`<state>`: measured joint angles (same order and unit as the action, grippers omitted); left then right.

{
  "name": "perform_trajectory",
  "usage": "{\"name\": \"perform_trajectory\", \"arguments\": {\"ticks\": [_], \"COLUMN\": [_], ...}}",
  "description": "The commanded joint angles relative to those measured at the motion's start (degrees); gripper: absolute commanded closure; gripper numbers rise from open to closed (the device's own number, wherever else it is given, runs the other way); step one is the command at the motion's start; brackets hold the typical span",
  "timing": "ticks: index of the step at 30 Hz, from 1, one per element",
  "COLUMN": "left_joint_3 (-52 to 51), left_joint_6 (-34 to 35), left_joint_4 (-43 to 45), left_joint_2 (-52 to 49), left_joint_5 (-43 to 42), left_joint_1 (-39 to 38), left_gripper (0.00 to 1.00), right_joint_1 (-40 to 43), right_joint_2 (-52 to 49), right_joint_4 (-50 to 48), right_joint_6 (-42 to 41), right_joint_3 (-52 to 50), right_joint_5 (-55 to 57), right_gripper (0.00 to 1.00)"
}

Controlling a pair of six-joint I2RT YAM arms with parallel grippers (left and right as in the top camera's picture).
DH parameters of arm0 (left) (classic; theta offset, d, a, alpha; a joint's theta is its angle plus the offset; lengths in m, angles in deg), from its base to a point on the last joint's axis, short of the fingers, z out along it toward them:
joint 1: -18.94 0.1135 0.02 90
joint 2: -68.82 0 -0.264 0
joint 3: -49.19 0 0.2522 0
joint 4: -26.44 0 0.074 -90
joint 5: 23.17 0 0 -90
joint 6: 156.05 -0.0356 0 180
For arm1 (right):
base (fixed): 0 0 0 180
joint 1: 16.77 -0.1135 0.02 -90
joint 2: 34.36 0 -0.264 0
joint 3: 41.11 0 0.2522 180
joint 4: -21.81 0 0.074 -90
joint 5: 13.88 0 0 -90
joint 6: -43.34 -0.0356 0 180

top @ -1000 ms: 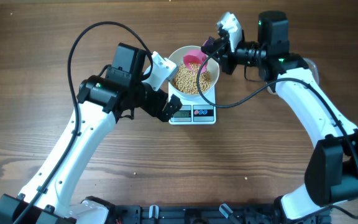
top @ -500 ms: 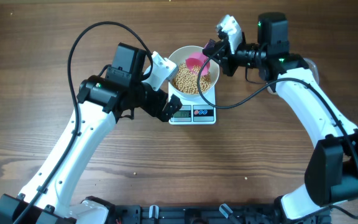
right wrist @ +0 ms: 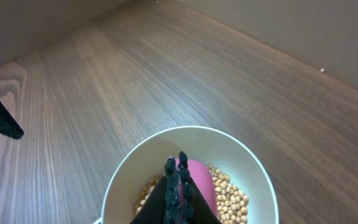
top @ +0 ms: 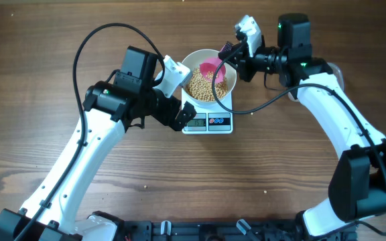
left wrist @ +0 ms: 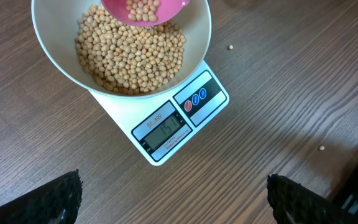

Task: Scoop item into bowl and weigh 150g on scale
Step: 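Move the pink scoop with the right gripper back into the tub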

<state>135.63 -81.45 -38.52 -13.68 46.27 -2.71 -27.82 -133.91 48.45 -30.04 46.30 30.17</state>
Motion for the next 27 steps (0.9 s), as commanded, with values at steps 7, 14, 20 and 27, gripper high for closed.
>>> {"name": "perform_trajectory", "arguments": {"ticks": [7, 14, 20, 27], "left_joint_3": [0.6, 0.6, 0.6, 0.6], "left_joint_6": [-0.9, -0.9, -0.9, -0.9], "left_joint_4": [0.1, 0.1, 0.1, 0.1], "left_joint_2": [0.2, 0.2, 0.2, 0.2], "left_joint_5": [-0.9, -0.9, -0.9, -0.9], "left_joint_1": [0.0, 0.0, 0.0, 0.0], "left_gripper": [0.0, 0.0, 0.0, 0.0], "right_joint_1": [11.9, 23.5, 29.1, 29.8], "right_joint_2": [1.2, 1.2, 1.2, 1.2], "right_joint_4": [-4.2, -7.3, -14.9, -17.5], "right_joint_6": [-14.3, -23.8, -43.9, -54.8], "right_joint_3": [0.5, 0.5, 0.5, 0.5], "right_joint_5": [-18.6, -27.4, -19.0, -1.3], "right_gripper": [0.96, 0.96, 0.96, 0.96]}}
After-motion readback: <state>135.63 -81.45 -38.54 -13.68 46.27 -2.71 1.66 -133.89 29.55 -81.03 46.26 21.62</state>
